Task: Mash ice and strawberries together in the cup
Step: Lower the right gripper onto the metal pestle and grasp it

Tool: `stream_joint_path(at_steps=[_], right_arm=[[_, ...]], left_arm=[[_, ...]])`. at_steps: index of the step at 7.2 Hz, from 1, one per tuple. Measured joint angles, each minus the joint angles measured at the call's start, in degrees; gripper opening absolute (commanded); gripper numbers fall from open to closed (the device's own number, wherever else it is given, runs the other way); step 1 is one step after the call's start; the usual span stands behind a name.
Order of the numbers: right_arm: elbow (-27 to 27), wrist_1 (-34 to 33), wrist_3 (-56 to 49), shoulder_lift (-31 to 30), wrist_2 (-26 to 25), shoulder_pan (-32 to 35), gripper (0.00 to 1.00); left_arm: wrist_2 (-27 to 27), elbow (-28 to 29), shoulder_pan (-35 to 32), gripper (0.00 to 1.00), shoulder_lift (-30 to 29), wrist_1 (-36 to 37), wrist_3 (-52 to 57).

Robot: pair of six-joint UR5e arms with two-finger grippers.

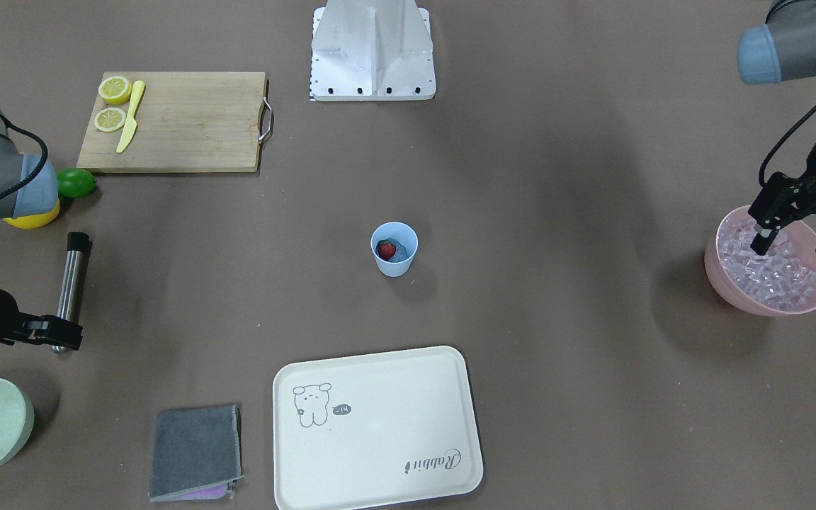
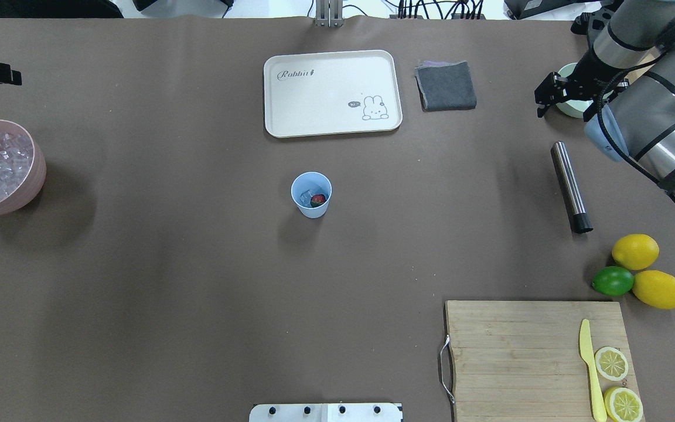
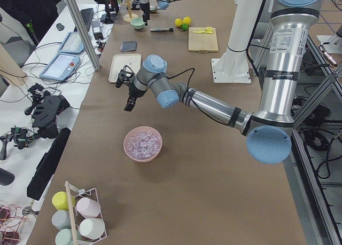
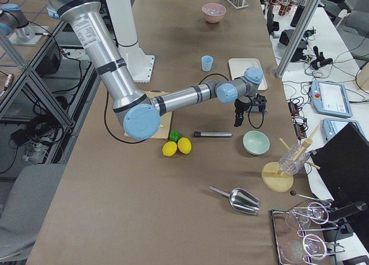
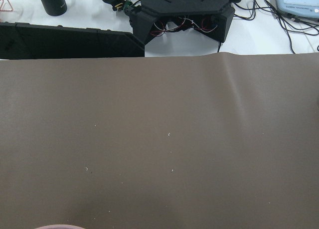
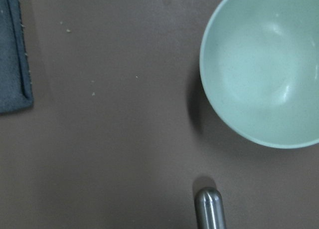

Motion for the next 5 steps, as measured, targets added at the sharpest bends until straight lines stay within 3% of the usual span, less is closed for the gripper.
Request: stream_joint_path(at_steps=[5], right_arm=[[-3.65, 8.54, -3.81, -2.88, 0.21, -2.32, 1.00]], left_arm=[[0.08, -0.03, 0.00, 0.98, -0.22, -0.84, 0.05]])
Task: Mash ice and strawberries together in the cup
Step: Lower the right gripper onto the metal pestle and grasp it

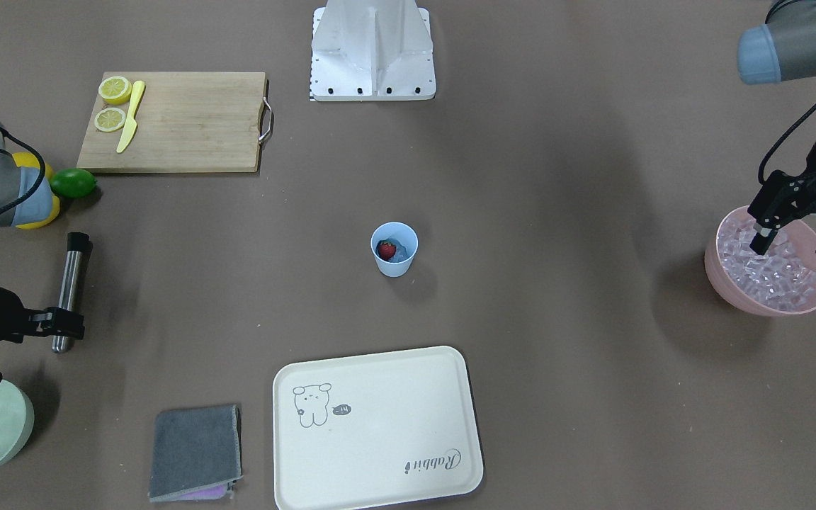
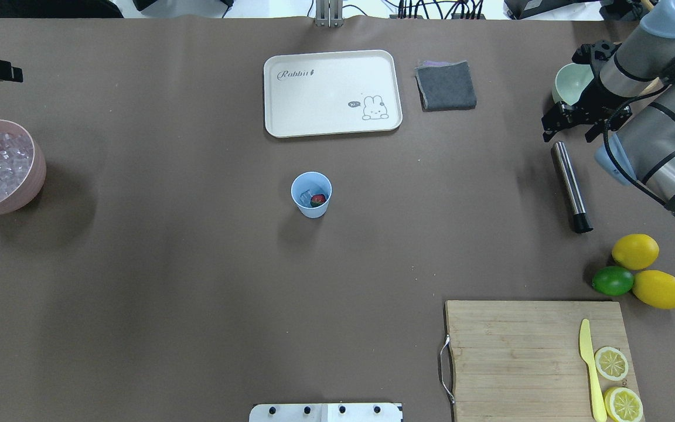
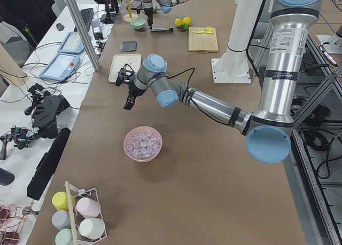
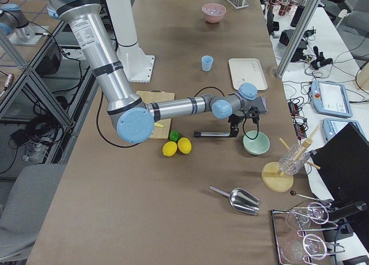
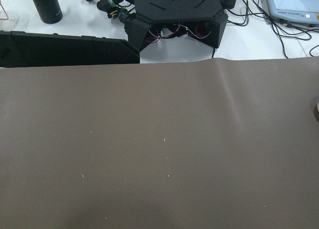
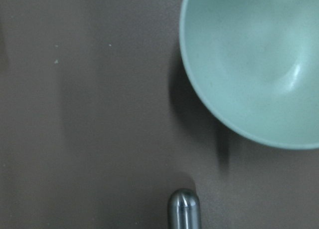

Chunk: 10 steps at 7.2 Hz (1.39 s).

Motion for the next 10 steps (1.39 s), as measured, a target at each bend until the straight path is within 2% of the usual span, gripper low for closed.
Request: stream_joint_path(at_steps=[6, 7, 9, 10], right_arm=[[-0.58, 1.36, -0.37, -1.35, -1.56, -1.60, 1.00], [-0.65, 1.51, -0.36, -1.55, -1.56, -1.59, 0.92], [-0.69, 1.64, -0.30, -1.89, -2.00, -1.56, 0.52], [-0.69, 1.67, -0.28, -2.07, -2.21, -1.56, 0.48]], left_arm=[[0.24, 0.31, 0.45, 0.98, -0.68, 0.00, 0.00], [0.23, 0.31, 0.49, 0.98, -0.73, 0.00, 0.00], [0.16, 0.21, 0.52, 0.98, -0.69, 0.00, 0.00], [0.13, 0.16, 0.52, 0.98, -0.57, 0.00, 0.00]])
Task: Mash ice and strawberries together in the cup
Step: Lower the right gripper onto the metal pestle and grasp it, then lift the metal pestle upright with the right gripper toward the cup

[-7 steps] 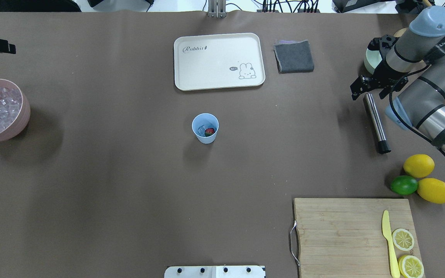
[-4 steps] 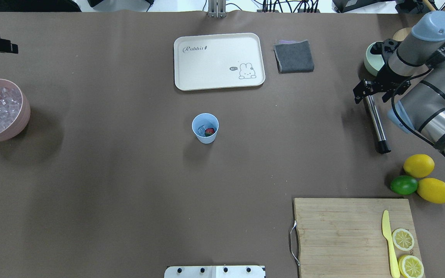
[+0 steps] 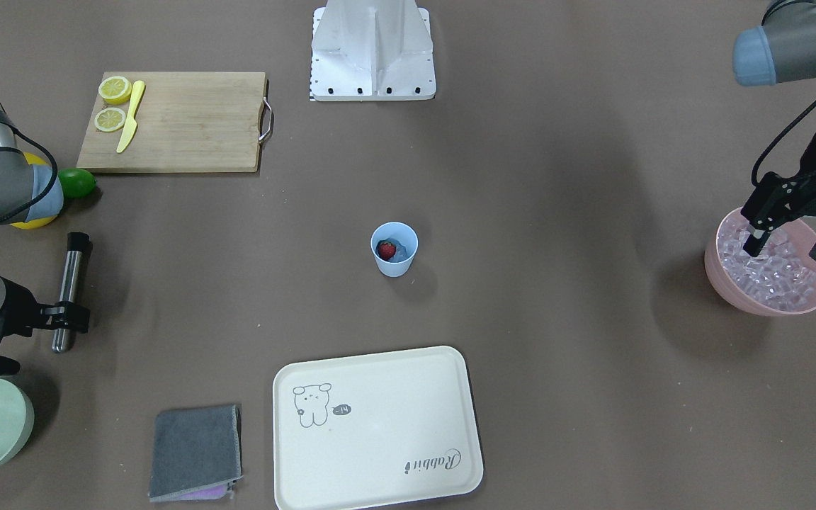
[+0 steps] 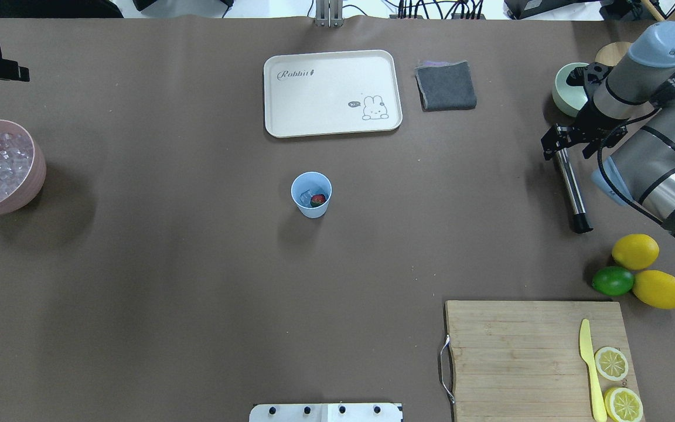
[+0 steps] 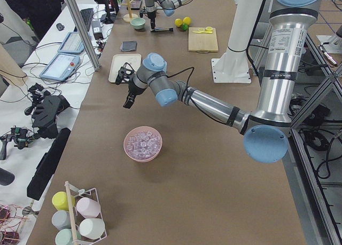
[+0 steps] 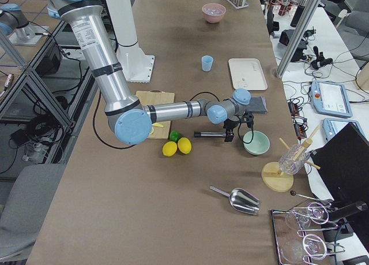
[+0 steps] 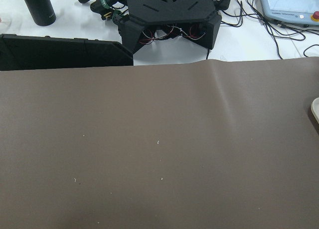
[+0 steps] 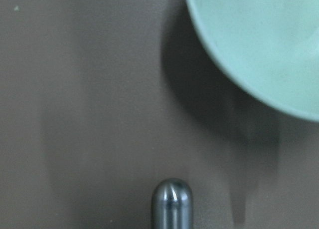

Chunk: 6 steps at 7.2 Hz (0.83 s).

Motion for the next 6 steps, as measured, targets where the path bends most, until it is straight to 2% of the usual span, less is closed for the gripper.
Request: stream_joint_path(at_steps=[1, 2, 3, 6], right_arm=[[0.00, 0.01, 0.01, -0.14, -0.11, -0.02, 0.36], [0.00, 0.01, 0.01, -0.22, -0.18, -0.04, 0.12], [0.00, 0.01, 0.01, -0.25, -0.19, -0.05, 0.00], [1.23, -0.01, 0.09, 0.39, -0.07, 0.35, 0.00]], left_arm=[[-0.06, -0.04, -0.01, 0.98, 0.14, 0.00, 0.02], [-0.11, -0.09, -0.02, 0.98, 0.25, 0.00, 0.06], [-0.14, -0.11, -0.02, 0.98, 0.32, 0.00, 0.07], [-0.31, -0.22, -0.03, 0.98, 0.40, 0.00, 0.07]])
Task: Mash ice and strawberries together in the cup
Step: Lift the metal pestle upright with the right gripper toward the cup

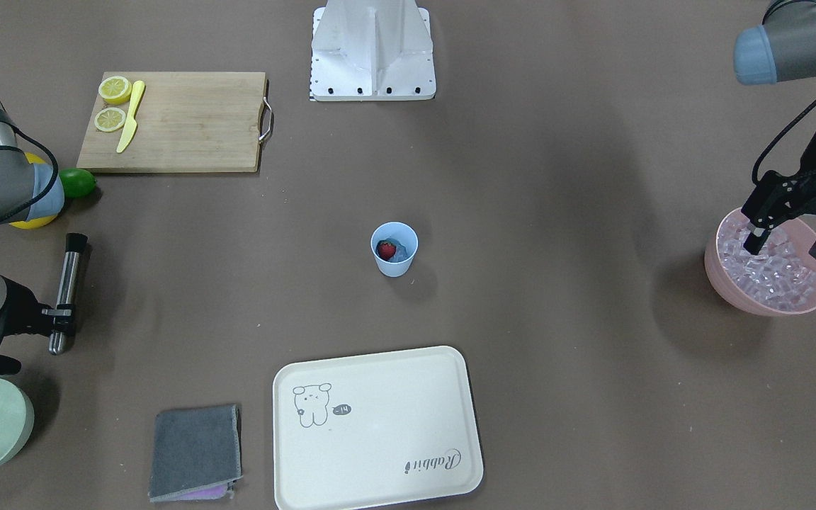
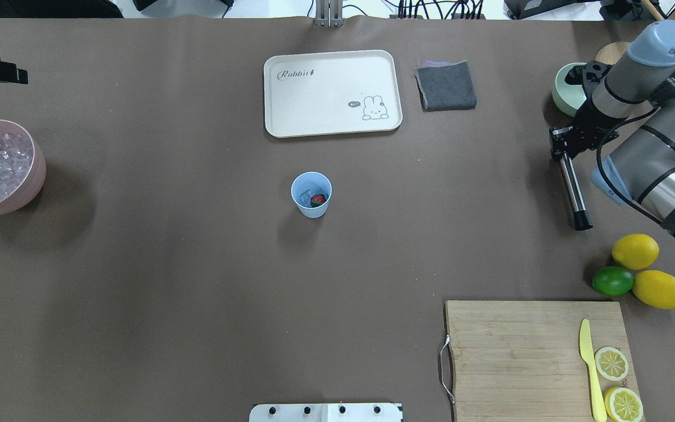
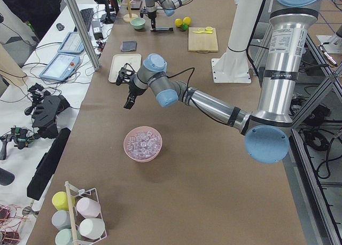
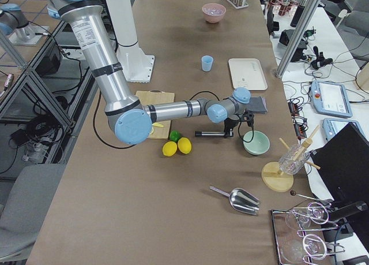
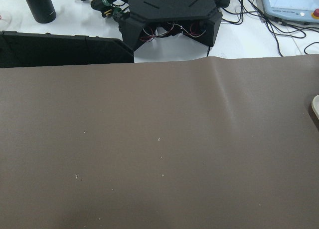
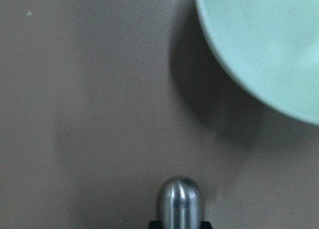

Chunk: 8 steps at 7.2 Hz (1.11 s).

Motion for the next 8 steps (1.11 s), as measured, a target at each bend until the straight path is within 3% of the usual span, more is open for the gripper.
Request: stream_joint_path(at_steps=[5, 8], right_arm=[[6.92, -0.55, 0.26, 6.12, -2.54, 3.76, 0.00], [18.99, -0.13, 0.24, 8.06, -3.32, 1.82, 0.00]], left_arm=[[-0.07, -0.05, -0.84, 0.98, 1.95, 0.08, -0.13], [0.21, 1.75, -5.17, 0.98, 4.21, 0.98, -0.77]])
